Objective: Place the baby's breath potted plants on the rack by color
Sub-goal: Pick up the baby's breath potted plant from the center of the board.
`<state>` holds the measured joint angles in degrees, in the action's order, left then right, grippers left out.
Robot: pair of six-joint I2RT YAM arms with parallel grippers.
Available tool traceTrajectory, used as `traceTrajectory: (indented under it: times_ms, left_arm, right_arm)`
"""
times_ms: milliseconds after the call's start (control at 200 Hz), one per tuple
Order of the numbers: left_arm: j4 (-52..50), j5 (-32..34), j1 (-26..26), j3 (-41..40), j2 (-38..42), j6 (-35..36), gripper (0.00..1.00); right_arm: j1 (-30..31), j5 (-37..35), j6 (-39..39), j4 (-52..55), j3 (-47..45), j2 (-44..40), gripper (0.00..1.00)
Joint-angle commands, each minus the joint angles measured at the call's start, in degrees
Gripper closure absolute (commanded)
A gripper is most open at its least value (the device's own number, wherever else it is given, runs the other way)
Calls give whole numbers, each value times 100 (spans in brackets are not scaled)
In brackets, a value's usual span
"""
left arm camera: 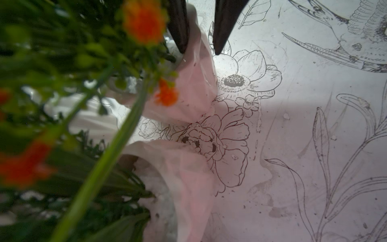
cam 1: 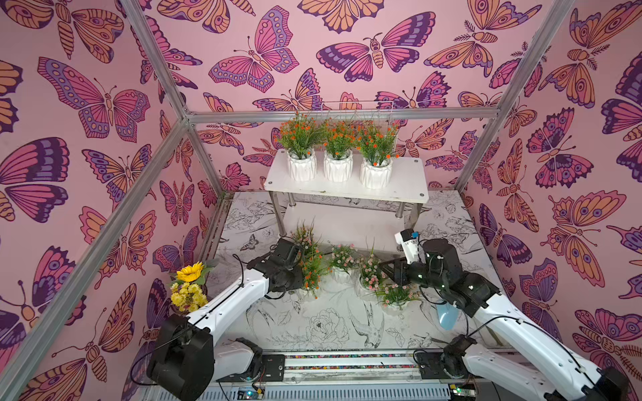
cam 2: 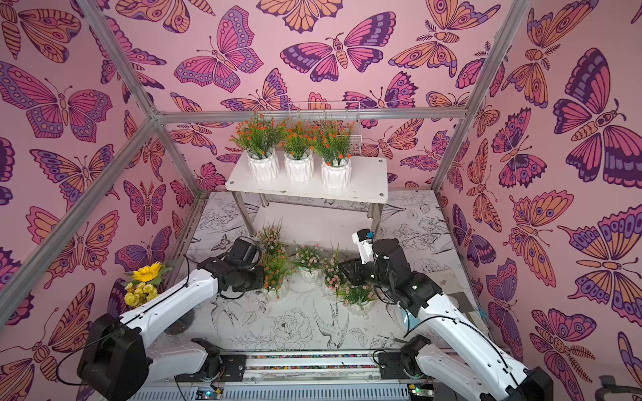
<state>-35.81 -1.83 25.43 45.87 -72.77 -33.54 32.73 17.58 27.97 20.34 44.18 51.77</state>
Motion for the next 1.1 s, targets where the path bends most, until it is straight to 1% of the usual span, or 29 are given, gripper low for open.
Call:
traceTrajectory:
  times_ms: [0,170,295,396,521,616,641,886,991,1031,1036,1041,1056,1096]
  left_arm:
    - [56,42,-80,-31,-260,150,76]
    - [96,24,-95,8,-417,224,79]
    - [84,30,-117,3,-368,284,86]
    - [26,75,-135,9,-249,295,94]
    - [-109,138,-152,60,-88,348,100]
    - [-187,83,-160,134,-68,348,100]
    - [-220,50,-161,169,143,357,100]
    - [-534,-83,-161,363,468,367,100]
    - [-724,-199,-161,477,603,398,100]
    - [-818,-273,-161,551,644,418,100]
    - [-829,-278,-161,562,647,423,100]
    - [-839,-290,-161,571,653,425,100]
    - [-876,-310,-161,601,666,439,100]
    - [-985,-344,-161,676,708,471,100]
  right_arm:
    - [32,-27,-125,-71,-24,18,74]
    - [27,-20,-140,-58,-15,18,73]
    - [31,-18,-158,-55,-17,16,73]
    - [30,43,-178,-48,-32,25,73]
    - [27,216,-256,-66,-58,-6,72]
    - [55,331,-345,-41,-51,-52,69]
    - [72,353,-390,-16,-43,-73,68]
    - [531,105,-727,43,5,-278,43]
    - [679,69,-795,-111,-43,-282,38]
    - [749,79,-826,-164,-50,-272,27]
    - [764,70,-834,-164,-50,-273,27]
    - [780,61,-834,-182,-50,-273,24]
    - [822,36,-860,-198,-50,-271,20]
    - [955,-58,-940,-227,-42,-272,15]
